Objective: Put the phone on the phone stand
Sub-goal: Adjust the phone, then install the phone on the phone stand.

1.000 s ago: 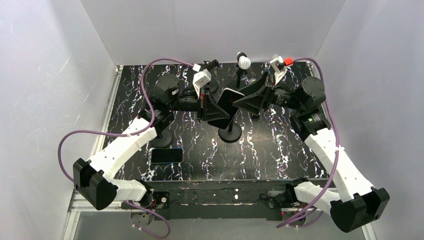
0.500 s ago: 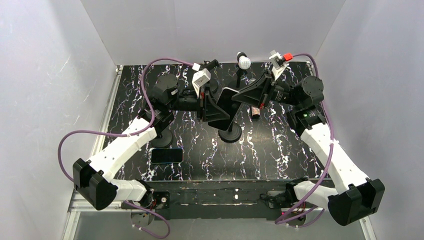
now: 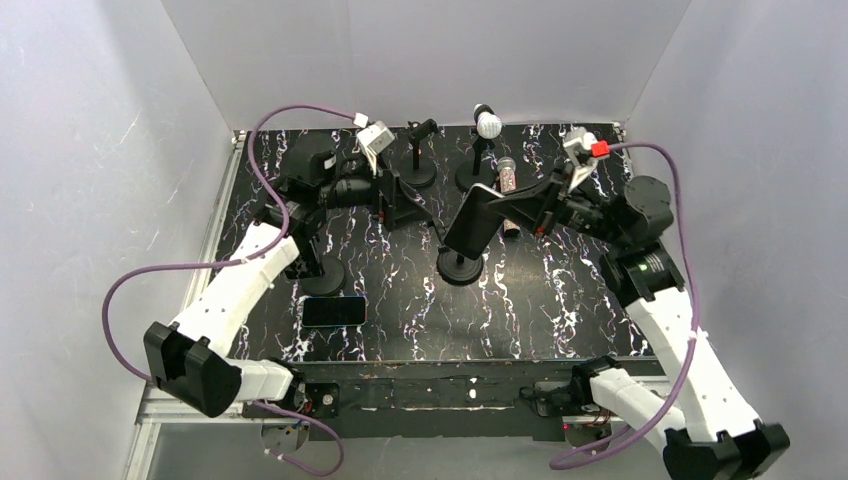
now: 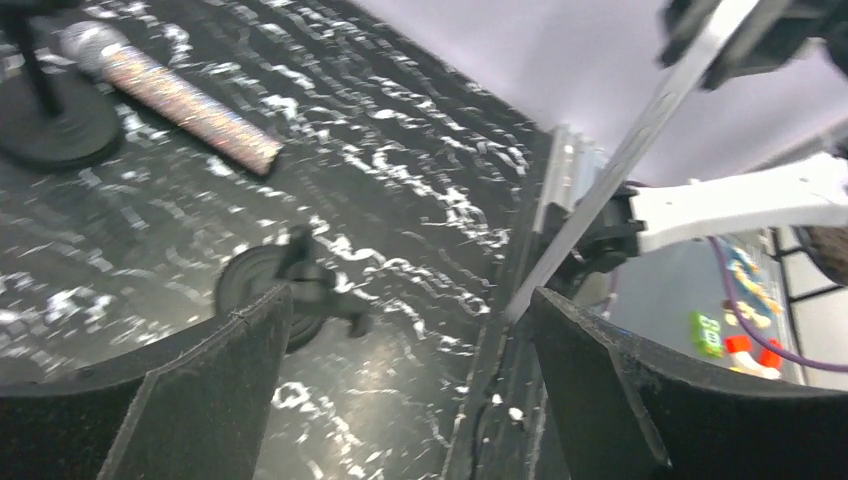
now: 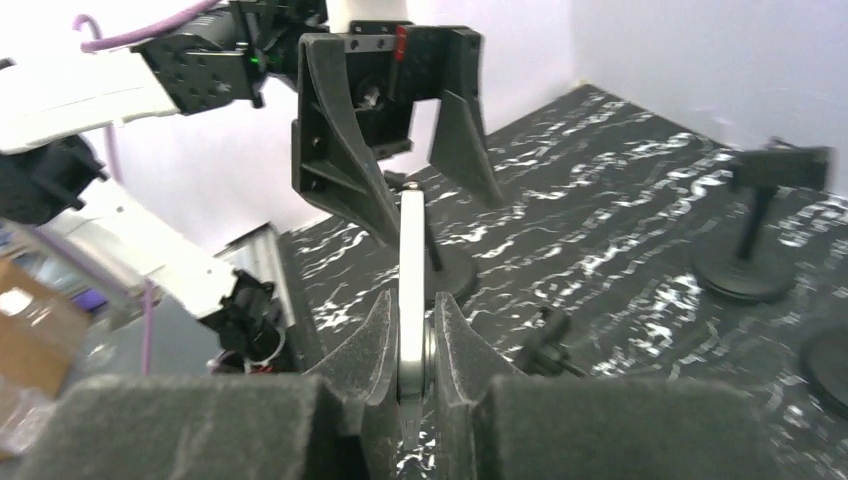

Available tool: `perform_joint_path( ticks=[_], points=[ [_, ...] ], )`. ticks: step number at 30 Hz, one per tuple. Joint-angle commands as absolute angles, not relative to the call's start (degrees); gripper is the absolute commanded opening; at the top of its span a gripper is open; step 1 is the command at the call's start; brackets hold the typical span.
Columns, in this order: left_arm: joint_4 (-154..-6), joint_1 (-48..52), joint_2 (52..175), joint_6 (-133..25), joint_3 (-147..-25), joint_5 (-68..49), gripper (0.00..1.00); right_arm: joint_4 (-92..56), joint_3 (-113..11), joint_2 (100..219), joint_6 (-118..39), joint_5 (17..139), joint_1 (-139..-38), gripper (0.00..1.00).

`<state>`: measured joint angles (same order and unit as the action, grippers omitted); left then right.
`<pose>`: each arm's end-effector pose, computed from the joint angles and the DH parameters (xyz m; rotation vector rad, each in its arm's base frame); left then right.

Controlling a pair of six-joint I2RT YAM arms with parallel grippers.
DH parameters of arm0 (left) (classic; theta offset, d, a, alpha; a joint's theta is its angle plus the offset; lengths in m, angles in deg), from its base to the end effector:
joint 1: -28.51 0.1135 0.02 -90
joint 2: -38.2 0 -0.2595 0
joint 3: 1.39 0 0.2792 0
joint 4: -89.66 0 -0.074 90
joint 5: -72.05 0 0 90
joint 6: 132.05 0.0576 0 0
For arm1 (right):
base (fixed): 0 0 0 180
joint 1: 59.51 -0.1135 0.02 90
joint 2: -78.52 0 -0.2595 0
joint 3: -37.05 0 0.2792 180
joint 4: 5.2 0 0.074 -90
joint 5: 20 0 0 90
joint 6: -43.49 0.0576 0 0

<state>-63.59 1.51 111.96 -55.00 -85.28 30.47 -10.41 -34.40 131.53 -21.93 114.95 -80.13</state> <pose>0.2743 -0.1881 0.3797 0.8415 1.7606 -1.2529 0.2107 0.1228 0.4354 -0.6544 1.3660 1.1641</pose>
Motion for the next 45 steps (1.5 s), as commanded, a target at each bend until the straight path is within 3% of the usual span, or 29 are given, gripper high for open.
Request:
perform_joint_path(
  ticks=[1,9,27,32,35,39,45],
  points=[
    [-49.13,4.59,114.81,-44.34,-91.01,26.05,0.85,-13.52,-33.46,127.13,-25.96,111.03,-74.49,0.01],
    [-34.31,4.28,128.30,-31.03,-100.44,22.55,0.56,-11.89,-33.74,131.49,-16.70,121.64,-66.49,0.01],
    [-36.19,-3.94,135.44,-26.13,-102.20,13.37,0.38,-5.96,-31.24,133.81,-11.56,125.79,-65.04,0.01],
    [-36.36,-4.15,136.02,-26.19,-102.64,12.44,0.27,-5.48,-31.34,134.09,-11.18,126.63,-64.99,0.01],
    [-36.51,-4.31,136.14,-26.21,-102.41,11.46,0.27,-5.18,-31.29,134.23,-10.91,127.23,-64.96,0.01],
    [-38.11,-4.51,135.50,-26.60,-101.74,9.91,0.41,-4.06,-31.18,134.64,-9.92,128.31,-64.91,0.01],
    [-39.29,-4.63,135.12,-26.75,-101.72,9.19,0.37,-3.39,-31.45,135.31,-9.01,129.42,-65.01,0.01]
  ],
)
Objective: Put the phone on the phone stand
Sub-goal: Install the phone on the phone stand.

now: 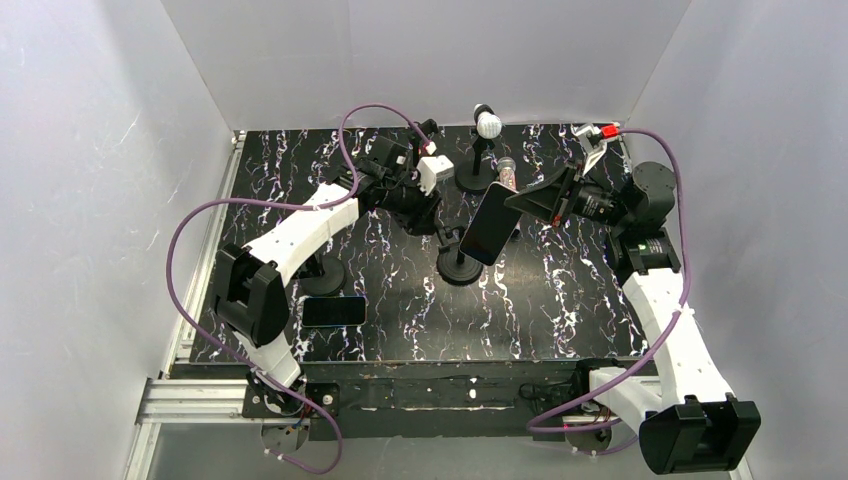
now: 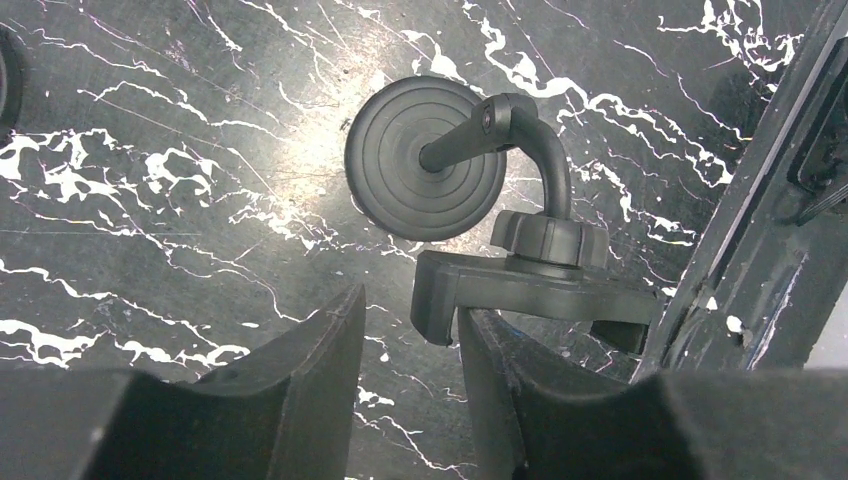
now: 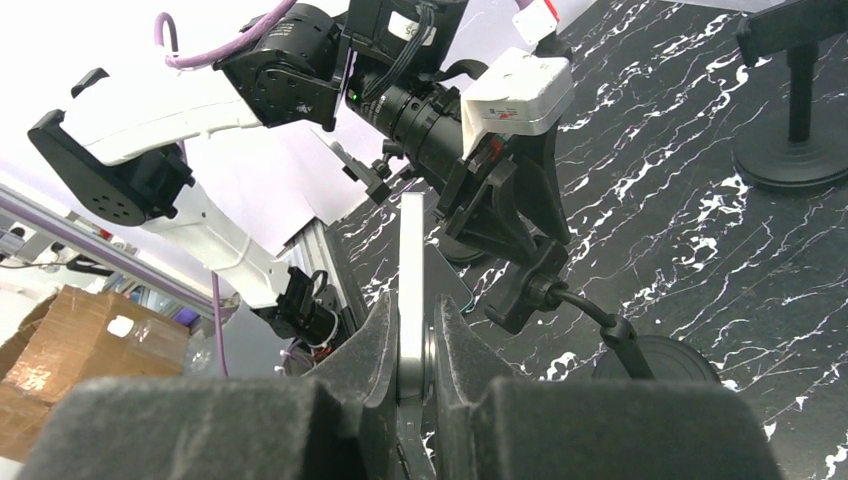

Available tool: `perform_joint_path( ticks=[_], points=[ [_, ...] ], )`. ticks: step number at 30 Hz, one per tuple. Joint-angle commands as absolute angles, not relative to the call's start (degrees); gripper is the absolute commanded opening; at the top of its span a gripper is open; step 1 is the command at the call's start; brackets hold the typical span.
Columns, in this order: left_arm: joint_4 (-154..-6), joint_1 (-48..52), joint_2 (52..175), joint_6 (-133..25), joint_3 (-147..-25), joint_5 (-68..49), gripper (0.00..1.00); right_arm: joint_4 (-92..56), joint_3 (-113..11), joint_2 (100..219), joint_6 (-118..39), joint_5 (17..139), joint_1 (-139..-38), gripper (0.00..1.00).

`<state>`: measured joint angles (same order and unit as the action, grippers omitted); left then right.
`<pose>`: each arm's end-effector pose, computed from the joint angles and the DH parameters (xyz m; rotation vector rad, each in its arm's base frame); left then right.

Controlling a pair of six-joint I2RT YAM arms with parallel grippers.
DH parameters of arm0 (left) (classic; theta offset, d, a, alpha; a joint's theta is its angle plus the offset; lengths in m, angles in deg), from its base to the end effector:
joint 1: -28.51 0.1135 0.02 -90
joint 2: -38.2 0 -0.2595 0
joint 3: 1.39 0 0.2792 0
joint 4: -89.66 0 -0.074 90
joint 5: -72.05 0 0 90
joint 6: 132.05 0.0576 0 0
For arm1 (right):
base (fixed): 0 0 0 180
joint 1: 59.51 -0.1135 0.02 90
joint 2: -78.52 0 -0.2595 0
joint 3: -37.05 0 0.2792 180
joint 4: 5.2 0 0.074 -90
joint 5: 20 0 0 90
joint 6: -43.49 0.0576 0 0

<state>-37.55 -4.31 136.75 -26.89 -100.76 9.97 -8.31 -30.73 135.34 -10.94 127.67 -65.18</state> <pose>0.3339 -0.2474 0.2757 1.1943 2.1647 -0.7354 0.2499 0.0737 0.3981 -0.4890 1.5673 1.2761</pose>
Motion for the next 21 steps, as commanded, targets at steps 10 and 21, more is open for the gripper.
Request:
perform_joint_path(
  ticks=[10,21],
  points=[
    [-40.89,-6.27,133.80,-28.46,-99.35,10.08,0.00,-3.87,-31.75,136.50,-8.79,130.99,-65.03,0.01],
    [-44.06,-11.20,127.44,-44.52,-93.05,-5.02,0.00,-5.82,-32.21,136.62,-10.20,131.26,-65.05,0.01]
  ],
)
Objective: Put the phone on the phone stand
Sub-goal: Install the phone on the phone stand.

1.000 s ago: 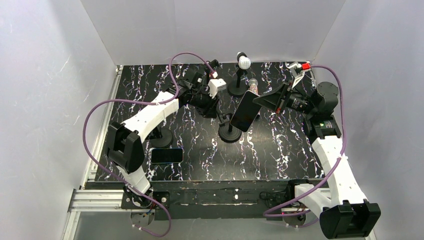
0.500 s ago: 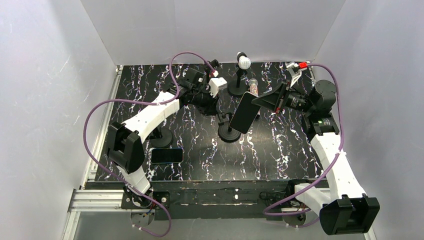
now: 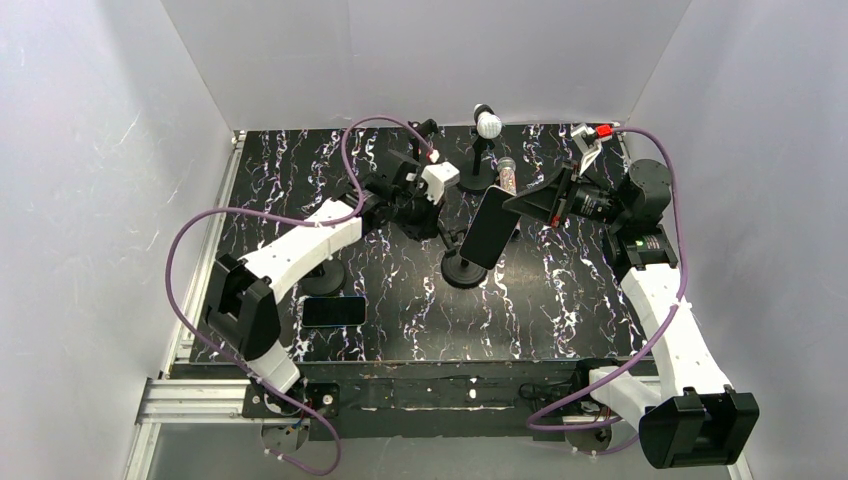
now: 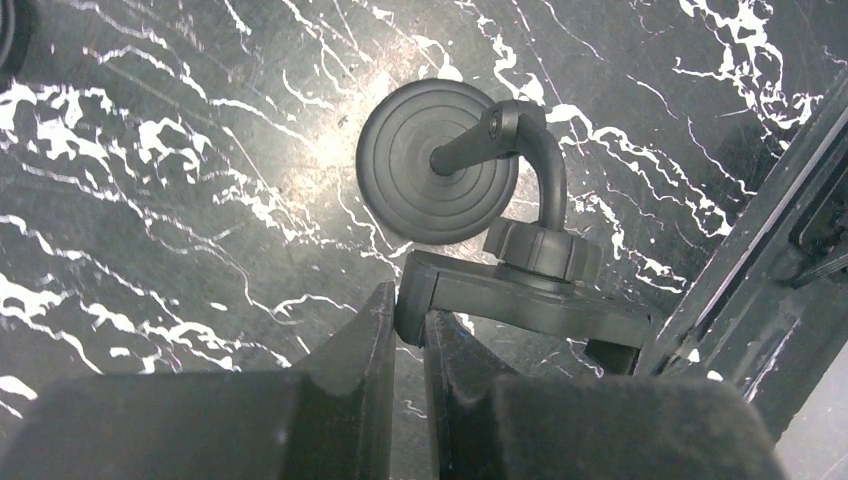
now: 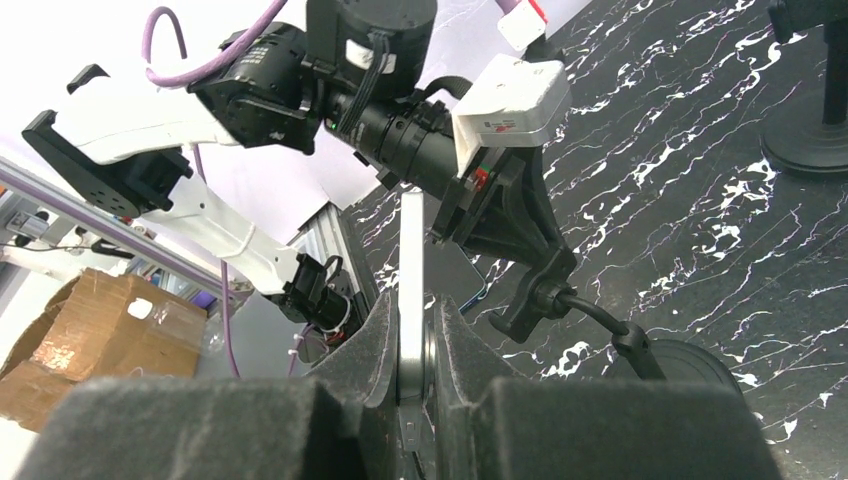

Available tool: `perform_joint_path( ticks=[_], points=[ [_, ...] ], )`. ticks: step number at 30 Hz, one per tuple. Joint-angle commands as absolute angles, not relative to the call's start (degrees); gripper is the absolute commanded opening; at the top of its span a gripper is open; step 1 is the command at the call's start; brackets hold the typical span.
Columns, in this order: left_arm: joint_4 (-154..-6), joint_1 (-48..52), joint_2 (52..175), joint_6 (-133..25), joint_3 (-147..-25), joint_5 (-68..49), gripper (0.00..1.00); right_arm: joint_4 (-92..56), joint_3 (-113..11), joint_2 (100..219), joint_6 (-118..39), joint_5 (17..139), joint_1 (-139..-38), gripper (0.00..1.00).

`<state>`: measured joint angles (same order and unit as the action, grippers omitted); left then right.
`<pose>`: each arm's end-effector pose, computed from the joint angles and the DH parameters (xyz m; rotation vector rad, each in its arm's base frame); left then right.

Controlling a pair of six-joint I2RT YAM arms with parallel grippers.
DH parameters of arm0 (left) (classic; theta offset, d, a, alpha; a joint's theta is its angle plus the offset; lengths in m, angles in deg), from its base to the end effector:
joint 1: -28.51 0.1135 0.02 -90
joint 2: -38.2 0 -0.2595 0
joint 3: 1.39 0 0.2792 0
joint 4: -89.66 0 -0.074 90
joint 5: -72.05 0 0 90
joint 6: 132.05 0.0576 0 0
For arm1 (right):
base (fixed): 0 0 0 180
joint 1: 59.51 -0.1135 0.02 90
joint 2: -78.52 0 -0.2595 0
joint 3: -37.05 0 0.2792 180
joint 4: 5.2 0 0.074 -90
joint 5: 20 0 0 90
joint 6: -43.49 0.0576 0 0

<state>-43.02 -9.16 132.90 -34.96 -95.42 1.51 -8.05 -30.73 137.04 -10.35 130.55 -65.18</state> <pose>0.3099 -0.2635 0.2735 1.0791 2.1981 -0.6516 0.2555 0.0758 0.3912 -0.5151 1.5949 1.3256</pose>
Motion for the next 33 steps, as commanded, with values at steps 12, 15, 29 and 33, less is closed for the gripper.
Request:
perform_joint_path(
  ticks=[12,15,29,33],
  points=[
    [-46.72,-15.06,120.54,-57.74,-87.25,-18.48,0.00,-17.35,-37.13,137.88,-22.72,127.67,-70.11,0.01],
    [-47.72,-15.75,119.30,-59.84,-85.75,-20.27,0.00,-17.52,-37.64,138.48,-25.12,127.10,-72.83,0.01],
    [-50.90,-15.96,115.57,-52.93,-80.76,-12.37,0.08,-15.58,-36.18,139.71,-42.93,132.48,-84.07,0.01],
    [-51.38,-15.96,115.81,-52.19,-80.23,-10.39,0.00,-16.11,-36.15,141.20,-49.74,137.00,-86.37,0.01]
  ],
)
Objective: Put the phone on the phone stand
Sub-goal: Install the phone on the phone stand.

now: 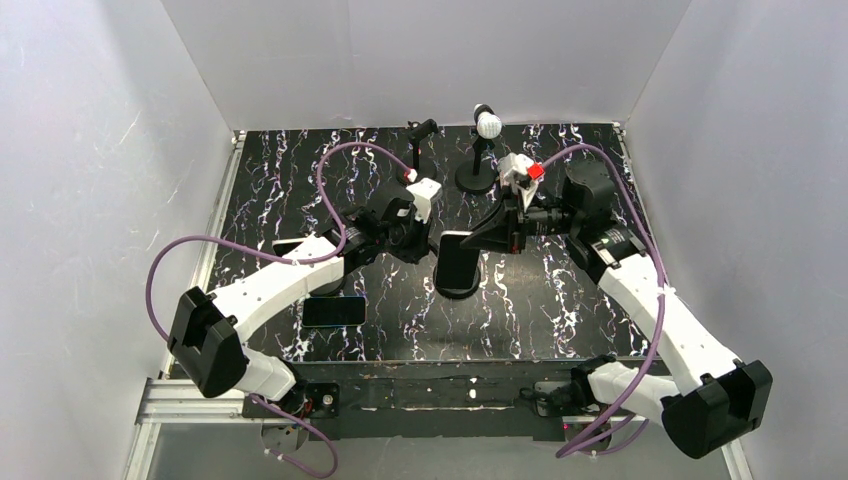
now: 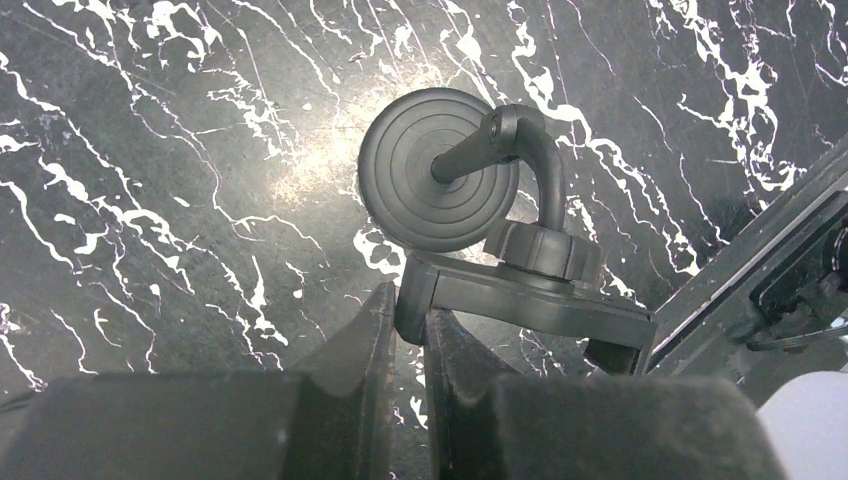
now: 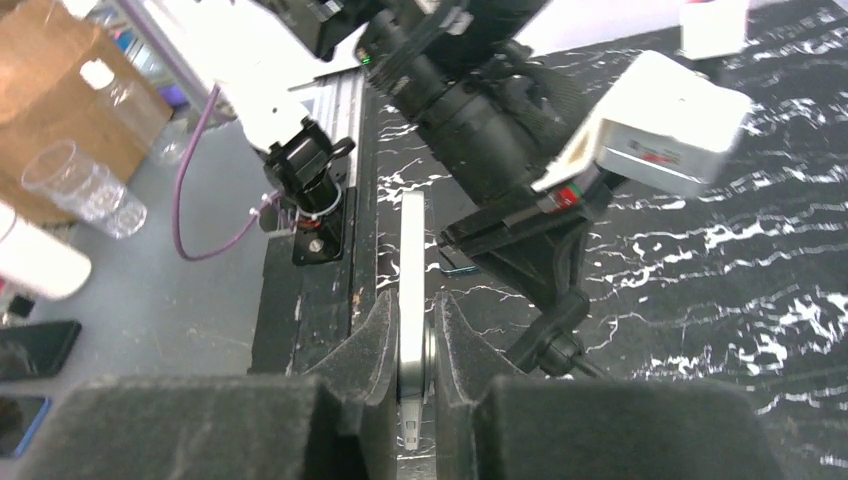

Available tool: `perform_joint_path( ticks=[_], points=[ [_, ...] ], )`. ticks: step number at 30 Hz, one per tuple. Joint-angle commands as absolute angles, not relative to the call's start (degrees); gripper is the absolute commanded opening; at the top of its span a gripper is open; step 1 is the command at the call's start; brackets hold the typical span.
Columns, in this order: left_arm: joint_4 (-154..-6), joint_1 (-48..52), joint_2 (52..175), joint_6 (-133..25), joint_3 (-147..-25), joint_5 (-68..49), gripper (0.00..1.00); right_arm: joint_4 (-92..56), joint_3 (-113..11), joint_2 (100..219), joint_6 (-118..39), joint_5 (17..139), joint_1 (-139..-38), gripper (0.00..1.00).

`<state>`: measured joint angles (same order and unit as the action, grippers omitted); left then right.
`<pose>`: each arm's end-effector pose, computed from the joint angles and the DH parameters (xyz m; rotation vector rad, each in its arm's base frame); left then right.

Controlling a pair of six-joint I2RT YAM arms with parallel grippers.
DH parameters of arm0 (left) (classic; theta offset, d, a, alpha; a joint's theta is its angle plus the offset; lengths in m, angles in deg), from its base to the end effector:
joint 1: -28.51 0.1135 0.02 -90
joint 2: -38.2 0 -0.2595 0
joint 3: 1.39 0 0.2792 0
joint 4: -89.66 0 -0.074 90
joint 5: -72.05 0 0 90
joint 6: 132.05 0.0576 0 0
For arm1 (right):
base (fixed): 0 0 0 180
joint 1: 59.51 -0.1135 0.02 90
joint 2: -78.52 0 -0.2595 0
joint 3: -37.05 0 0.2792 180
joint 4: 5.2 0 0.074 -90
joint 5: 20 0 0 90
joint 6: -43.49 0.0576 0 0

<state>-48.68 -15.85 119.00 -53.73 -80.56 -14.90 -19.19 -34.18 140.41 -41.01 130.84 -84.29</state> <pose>0.2505 -0.2492 0.2715 0.6989 2.2863 -0.5411 0.2286 0.1609 0.3794 -1.0908 1.3927 1.2564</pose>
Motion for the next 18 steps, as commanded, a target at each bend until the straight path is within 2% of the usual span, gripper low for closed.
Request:
perform_joint_path(
  ticks=[1,5,10,18],
  points=[
    [-51.47,-15.96,115.90,-52.22,-80.21,-10.24,0.00,-16.58,-36.25,141.72,-52.34,138.59,-86.95,0.01],
    [-51.48,-16.01,115.96,-52.07,-80.16,-10.02,0.00,-16.65,-35.98,143.34,-59.14,144.11,-89.76,0.01],
    [-51.48,-15.96,115.80,-51.94,-80.15,-9.91,0.00,-15.33,-35.99,145.07,-64.93,144.75,-92.82,0.01],
    [-52.01,-15.97,115.80,-52.02,-79.64,-9.68,0.00,-6.47,-35.39,149.49,-65.18,147.08,-94.30,0.01]
  ],
)
